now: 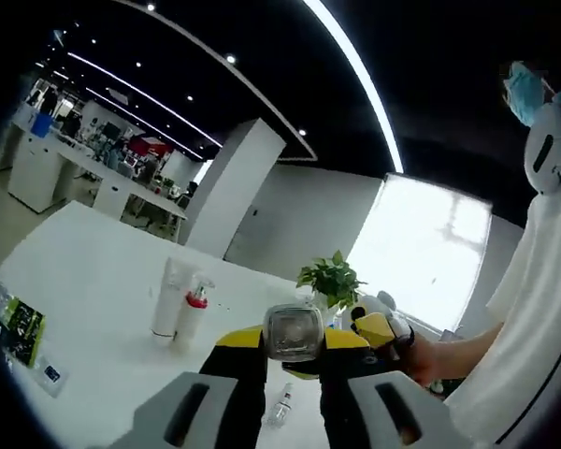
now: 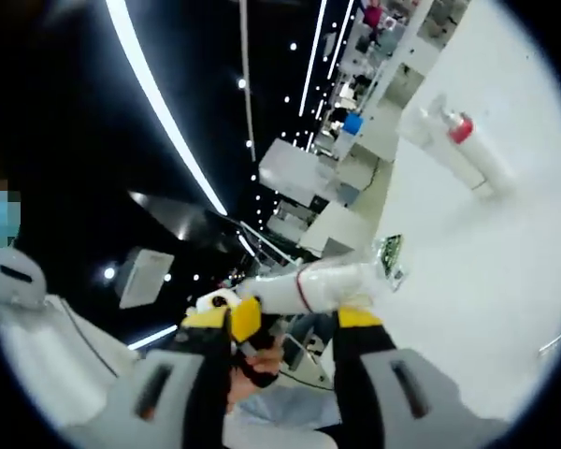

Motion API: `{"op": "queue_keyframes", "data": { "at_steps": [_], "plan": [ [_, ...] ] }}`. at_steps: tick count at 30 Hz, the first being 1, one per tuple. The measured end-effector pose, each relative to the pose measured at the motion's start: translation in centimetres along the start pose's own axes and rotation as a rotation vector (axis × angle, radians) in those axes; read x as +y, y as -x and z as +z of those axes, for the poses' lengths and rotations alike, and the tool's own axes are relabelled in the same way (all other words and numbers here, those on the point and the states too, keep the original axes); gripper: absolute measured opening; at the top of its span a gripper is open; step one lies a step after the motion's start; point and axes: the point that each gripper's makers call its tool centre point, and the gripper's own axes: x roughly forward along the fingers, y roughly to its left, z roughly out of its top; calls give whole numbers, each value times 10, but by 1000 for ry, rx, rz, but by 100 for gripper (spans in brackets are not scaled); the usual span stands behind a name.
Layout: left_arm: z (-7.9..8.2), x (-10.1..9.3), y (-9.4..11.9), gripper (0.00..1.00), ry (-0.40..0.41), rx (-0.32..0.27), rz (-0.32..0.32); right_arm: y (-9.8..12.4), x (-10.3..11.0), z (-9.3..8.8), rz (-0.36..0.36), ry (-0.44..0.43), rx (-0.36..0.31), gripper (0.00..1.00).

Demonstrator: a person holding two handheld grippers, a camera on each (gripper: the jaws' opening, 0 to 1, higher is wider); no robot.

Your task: Arrange the skincare products in the storage area until every visible bottle or jar stands upright without overlapping.

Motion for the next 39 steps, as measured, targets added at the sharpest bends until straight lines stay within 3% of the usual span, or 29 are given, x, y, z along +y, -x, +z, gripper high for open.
{"op": "queue_keyframes", "data": {
  "at_steps": [5, 7, 12, 15, 21, 26, 27, 28, 30, 33, 36, 39],
  "plan": [
    [-8, -4, 0, 20, -89, 42, -4, 0, -5, 6, -8, -73, -38, 42],
    [-10, -7, -1, 20, -130, 56, -14, -1, -7, 8, -15, -140, -60, 42],
    [-11, -12, -4, 20, -219, 69, -22, -3, -13, 14, -20, -199, -94, 33],
    [-13, -13, -4, 20, -282, 88, -28, -3, -15, 19, -17, -280, -126, 27],
    [-17, -12, -2, 20, -296, 112, -31, -3, -12, 19, 20, -313, -113, 23],
    [-29, -14, -1, 22, -241, 166, -51, -2, -12, 18, 18, -285, -95, 20],
    [-30, -16, -1, 23, -199, 170, -58, -1, -12, 18, 17, -269, -89, 20],
    [-30, -19, 0, 25, -133, 163, -71, 0, -11, 18, 11, -246, -78, 19],
    [-25, -23, 0, 31, -90, 124, -90, 2, -14, 16, -15, -190, -55, 19],
    [-26, -24, 1, 40, -10, 126, -103, 6, -9, 17, -3, -138, -28, 19],
    [-38, -27, 3, 42, 94, 196, -142, 9, 2, 9, 10, 18, 88, 19],
    [-38, -34, 4, 46, 196, 207, -187, 9, 11, 5, 29, 148, 160, 19]
  ]
}}
